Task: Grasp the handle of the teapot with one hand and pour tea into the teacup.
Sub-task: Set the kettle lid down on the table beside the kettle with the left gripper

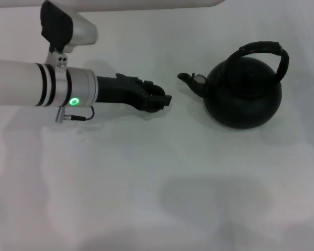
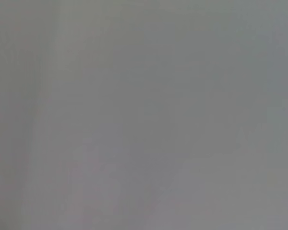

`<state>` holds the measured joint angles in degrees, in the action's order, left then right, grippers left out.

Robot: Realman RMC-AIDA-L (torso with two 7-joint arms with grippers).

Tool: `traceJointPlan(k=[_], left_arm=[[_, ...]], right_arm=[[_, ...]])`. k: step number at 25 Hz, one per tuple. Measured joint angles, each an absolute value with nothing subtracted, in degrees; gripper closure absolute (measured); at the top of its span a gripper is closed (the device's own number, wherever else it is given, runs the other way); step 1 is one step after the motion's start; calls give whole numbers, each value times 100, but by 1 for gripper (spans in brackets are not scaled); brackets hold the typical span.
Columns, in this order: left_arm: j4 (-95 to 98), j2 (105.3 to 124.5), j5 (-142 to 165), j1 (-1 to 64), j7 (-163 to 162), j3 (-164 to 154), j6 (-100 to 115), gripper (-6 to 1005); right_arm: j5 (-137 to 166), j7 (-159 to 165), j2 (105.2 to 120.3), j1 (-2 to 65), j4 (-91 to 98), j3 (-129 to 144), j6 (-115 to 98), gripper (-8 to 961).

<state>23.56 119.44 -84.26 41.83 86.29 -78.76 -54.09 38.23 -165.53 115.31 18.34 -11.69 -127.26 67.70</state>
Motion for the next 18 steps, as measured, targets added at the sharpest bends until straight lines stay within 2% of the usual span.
traceJointPlan(k=[18], left_arm=[[2346,11953,-8447,4135,8525,-7990,-5347,315]], right_arm=[[3823,-16548,11531,1810,-1127,-12726,6875,80]])
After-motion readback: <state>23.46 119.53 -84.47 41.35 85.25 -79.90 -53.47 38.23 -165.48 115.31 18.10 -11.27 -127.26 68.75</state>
